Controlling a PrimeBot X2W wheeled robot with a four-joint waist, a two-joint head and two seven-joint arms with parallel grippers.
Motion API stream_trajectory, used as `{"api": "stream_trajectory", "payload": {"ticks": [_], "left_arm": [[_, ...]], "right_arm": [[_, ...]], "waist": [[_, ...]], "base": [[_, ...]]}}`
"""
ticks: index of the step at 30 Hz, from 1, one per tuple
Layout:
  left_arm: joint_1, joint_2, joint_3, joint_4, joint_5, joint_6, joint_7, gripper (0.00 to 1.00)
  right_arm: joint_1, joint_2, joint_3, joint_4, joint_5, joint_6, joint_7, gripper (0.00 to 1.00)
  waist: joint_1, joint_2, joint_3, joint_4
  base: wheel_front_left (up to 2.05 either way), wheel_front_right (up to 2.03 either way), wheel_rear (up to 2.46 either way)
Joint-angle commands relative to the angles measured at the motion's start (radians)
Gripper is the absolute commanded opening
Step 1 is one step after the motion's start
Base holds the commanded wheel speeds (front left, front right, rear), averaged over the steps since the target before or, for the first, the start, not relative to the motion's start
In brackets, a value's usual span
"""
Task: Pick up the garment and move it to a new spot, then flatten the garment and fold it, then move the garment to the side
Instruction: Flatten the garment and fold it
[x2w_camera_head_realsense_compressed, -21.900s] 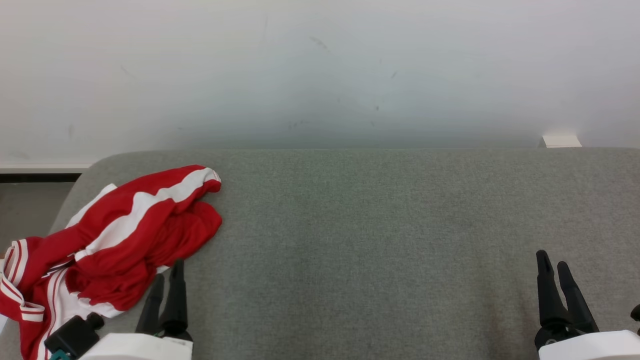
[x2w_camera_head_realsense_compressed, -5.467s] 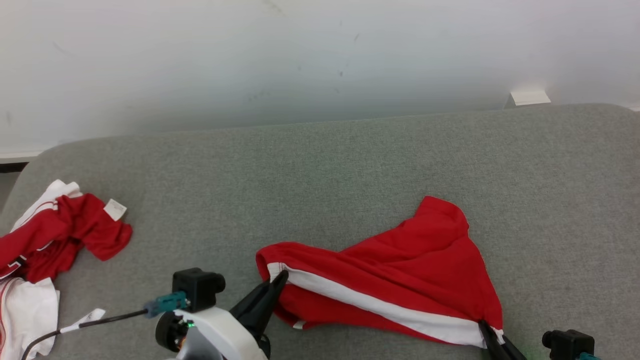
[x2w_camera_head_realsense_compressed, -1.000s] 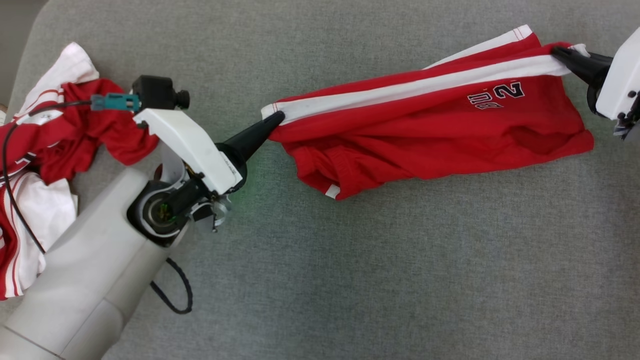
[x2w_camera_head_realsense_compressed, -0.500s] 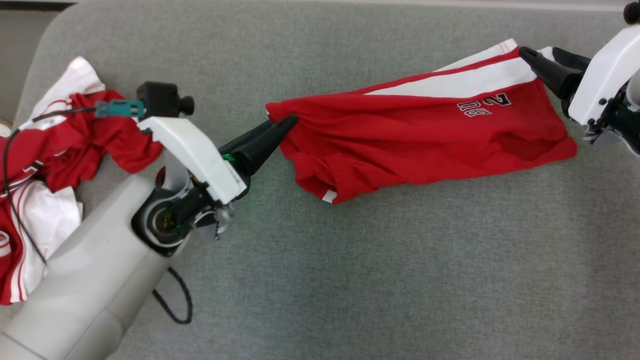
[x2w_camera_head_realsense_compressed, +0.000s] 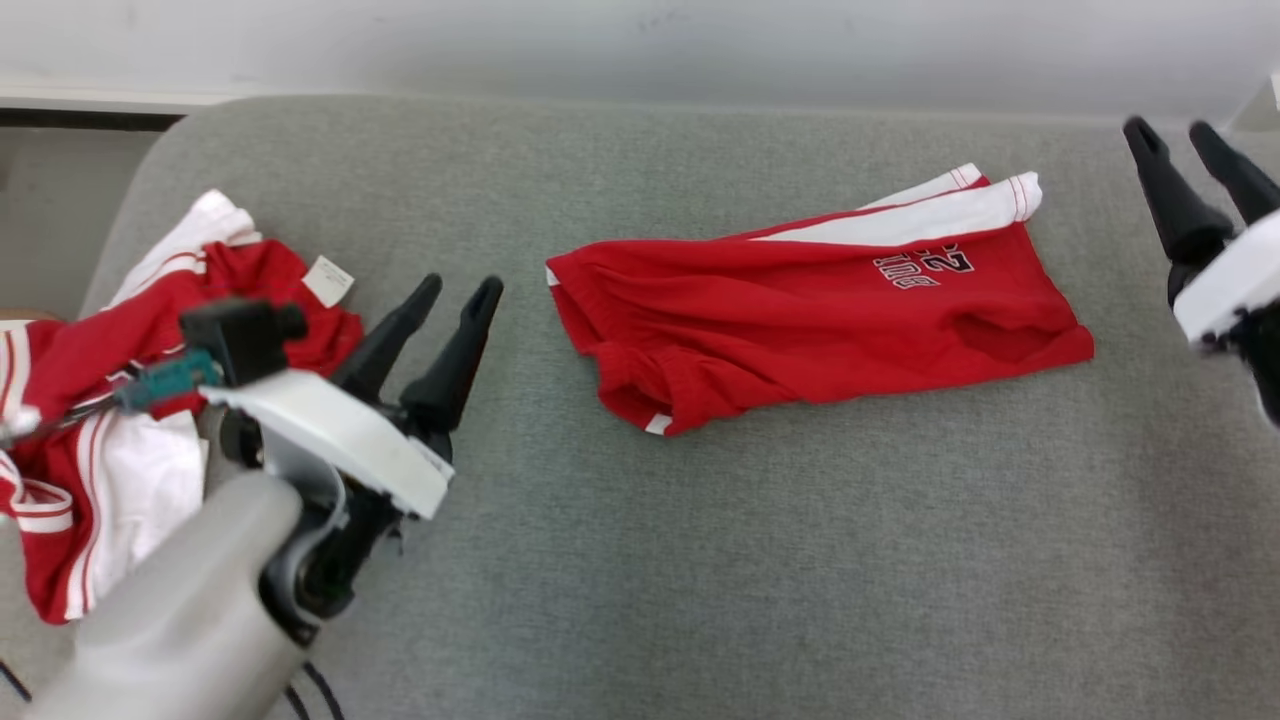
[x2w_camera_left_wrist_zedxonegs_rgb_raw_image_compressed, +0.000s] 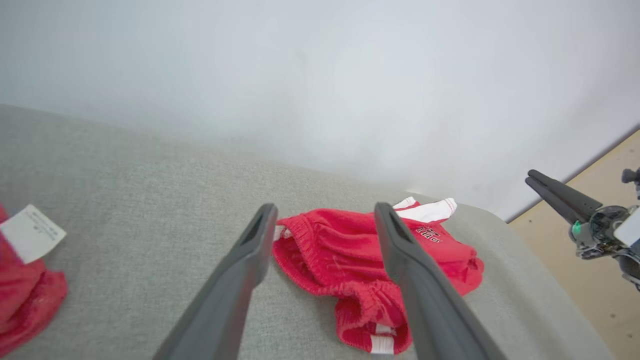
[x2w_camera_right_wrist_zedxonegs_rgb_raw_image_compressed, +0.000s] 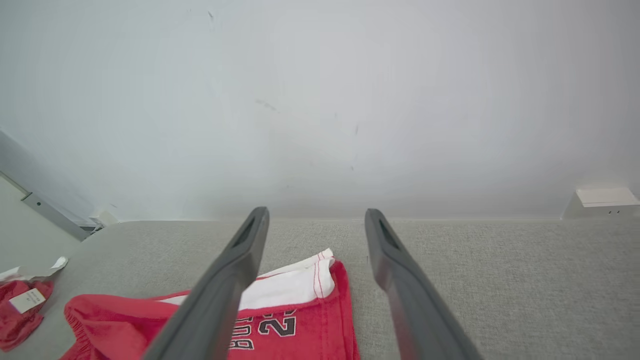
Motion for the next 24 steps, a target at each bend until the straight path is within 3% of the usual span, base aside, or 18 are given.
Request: {"api": "stream_trajectory", "payload": {"ticks": [1,5,9,16,24], "left_arm": [[0.044,0.0,0.003,-0.015,0.066,0.042,-0.043,1.0],[0.118,-0.044,0.064,-0.06,0.186,0.113,-0.067,1.0],[0.204,-0.106,0.156,-0.106,0.273,0.129,-0.066,1.0],[0.352,-0.254,0.278,-0.131,0.403,0.078,-0.067,1.0],[0.402,-0.361,0.363,-0.106,0.503,0.012,-0.067,1.0]], "right_arm": [[0.044,0.0,0.001,0.012,-0.014,-0.002,-0.057,1.0],[0.099,0.01,-0.003,0.07,-0.031,-0.002,-0.137,1.0],[0.126,0.026,0.004,0.129,-0.054,-0.002,-0.156,1.0],[0.146,0.049,0.025,0.235,-0.045,-0.002,-0.125,1.0],[0.109,0.036,0.046,0.339,-0.025,-0.002,0.001,1.0]], "waist": [[0.0001,0.0,-0.014,0.017],[0.0001,0.0,-0.019,0.049],[0.0001,0.0,-0.02,0.076],[0.0001,0.0,-0.011,0.145],[0.0001,0.0,0.001,0.224]], "base": [[0.0,0.0,0.0],[0.0,0.0,0.0],[0.0,0.0,0.0],[0.0,0.0,0.0],[0.0,0.0,0.0]]}}
